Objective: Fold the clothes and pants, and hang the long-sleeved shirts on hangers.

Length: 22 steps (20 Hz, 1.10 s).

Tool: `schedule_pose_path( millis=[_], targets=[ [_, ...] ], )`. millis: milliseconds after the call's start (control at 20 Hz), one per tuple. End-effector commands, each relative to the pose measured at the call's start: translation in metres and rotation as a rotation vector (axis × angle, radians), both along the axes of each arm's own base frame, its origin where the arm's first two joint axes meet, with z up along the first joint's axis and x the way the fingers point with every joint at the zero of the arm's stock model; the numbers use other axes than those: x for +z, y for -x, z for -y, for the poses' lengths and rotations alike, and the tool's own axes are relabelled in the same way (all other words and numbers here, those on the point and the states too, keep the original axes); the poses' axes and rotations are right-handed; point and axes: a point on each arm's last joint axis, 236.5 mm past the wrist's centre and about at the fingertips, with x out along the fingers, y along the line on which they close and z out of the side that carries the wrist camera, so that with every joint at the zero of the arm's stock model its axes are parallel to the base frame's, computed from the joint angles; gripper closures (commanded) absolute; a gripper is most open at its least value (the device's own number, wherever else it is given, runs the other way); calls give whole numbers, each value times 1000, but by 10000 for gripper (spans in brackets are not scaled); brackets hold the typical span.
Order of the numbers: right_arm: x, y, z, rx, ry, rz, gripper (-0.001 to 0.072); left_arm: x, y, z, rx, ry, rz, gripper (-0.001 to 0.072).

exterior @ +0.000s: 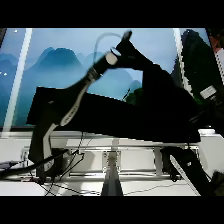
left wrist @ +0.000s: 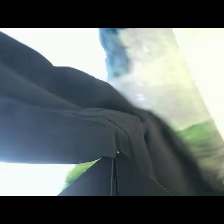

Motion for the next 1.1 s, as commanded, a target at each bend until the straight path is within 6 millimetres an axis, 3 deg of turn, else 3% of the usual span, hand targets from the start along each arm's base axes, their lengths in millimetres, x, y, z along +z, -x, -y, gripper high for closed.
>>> schedule_pose_path(
  millis=[0, 50, 150, 250, 350, 450, 550, 650, 700, 750, 800, 850, 950, 1050],
  targets=[
    [42, -59, -14, -103, -221, 315, 687, 52, -17, -96, 17, -344, 228, 701],
    [43, -75, -16, -121, -256, 350, 687, 71, -20, -124, 60, -435, 279, 701],
    [24, -111, -16, -156, -279, 343, 687, 101, -18, -171, 136, -585, 347, 701],
    [-2, -151, -11, -170, -266, 320, 687, 118, -5, -194, 162, -640, 351, 701],
    [-19, -191, -4, -172, -275, 347, 687, 114, 13, -204, 144, -668, 311, 701],
    [-34, -221, 11, -216, -301, 361, 687, 91, 29, -213, 159, -675, 224, 701],
    [-49, -239, 38, -298, -316, 343, 687, 52, 49, -218, 168, -683, 134, 701],
    [-60, -252, 64, -356, -311, 331, 666, 6, 73, -207, 190, -644, 66, 701],
    [-65, -256, 74, -377, -307, 326, 579, -20, 88, -195, 188, -611, 27, 699],
    [-71, -258, 84, -402, -302, 310, 405, -43, 104, -181, 184, -574, -17, 698],
    [-79, -256, 94, -434, -293, 274, 361, -63, 120, -164, 174, -534, -54, 696],
    [-87, -249, 105, -477, -282, 223, 360, -79, 133, -151, 157, -514, -74, 604],
    [-98, -230, 128, -562, -264, 139, 360, -97, 152, -133, 104, -528, -78, 39],
    [-118, -200, 138, -616, -222, -7, 359, -96, 151, -126, 93, -521, -34, 6]
  ],
)
